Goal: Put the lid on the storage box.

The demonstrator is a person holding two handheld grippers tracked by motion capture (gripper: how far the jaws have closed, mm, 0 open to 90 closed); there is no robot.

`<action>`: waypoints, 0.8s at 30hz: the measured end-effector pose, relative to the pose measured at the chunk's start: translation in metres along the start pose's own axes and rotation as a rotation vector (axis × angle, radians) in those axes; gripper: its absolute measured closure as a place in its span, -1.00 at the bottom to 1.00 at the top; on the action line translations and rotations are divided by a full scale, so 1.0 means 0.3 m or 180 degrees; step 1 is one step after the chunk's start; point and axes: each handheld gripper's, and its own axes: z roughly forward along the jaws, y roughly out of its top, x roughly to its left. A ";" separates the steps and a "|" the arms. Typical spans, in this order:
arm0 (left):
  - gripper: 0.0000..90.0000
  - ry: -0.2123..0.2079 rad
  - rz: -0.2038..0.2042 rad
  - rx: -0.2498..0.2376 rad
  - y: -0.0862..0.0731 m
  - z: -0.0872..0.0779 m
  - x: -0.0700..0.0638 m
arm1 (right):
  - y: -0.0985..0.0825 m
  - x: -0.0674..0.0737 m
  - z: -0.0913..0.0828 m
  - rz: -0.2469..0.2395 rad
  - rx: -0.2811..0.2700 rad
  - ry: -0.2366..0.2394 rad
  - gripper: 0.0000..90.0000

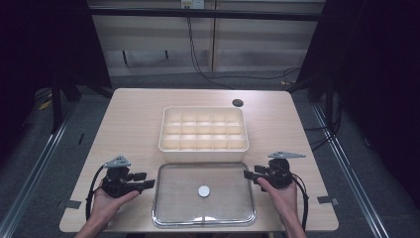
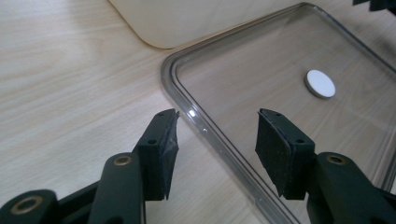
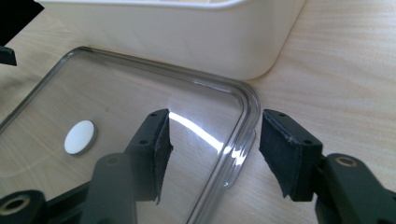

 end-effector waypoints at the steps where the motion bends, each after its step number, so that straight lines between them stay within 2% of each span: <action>1: 0.07 0.0001 0.0041 0.0012 -0.001 0.006 -0.001 | -0.001 -0.004 0.002 0.0018 0.0013 0.0013 0.03; 4: 0.08 0.0001 0.0058 0.0065 -0.001 0.022 -0.004 | -0.003 -0.010 0.007 0.0033 0.0040 0.0030 0.08; 5: 0.10 -0.0002 0.0088 0.0130 -0.003 0.035 -0.006 | -0.006 -0.012 0.015 0.0043 0.0071 0.0019 0.08; 10: 0.12 0.0017 0.0126 0.0248 -0.010 0.058 -0.017 | -0.012 -0.015 0.029 0.0040 0.0153 -0.0056 0.14; 15: 0.14 -0.0006 0.0127 0.0293 -0.011 0.070 -0.018 | -0.023 -0.016 0.041 0.0030 0.0208 -0.0115 0.16; 18: 0.18 0.0044 0.0128 0.0315 -0.012 0.076 -0.020 | -0.028 -0.015 0.049 0.0005 0.0225 -0.0159 0.16; 19: 0.20 0.0013 0.0150 0.0335 -0.012 0.079 -0.019 | -0.030 -0.014 0.049 0.0008 0.0243 -0.0192 0.17; 21: 0.20 0.0034 0.0179 0.0361 -0.014 0.086 -0.024 | -0.034 -0.014 0.056 0.0015 0.0265 -0.0191 0.19; 24: 0.27 0.0058 0.0159 0.0364 -0.013 0.087 -0.024 | -0.038 -0.011 0.065 -0.0020 0.0274 -0.0212 0.20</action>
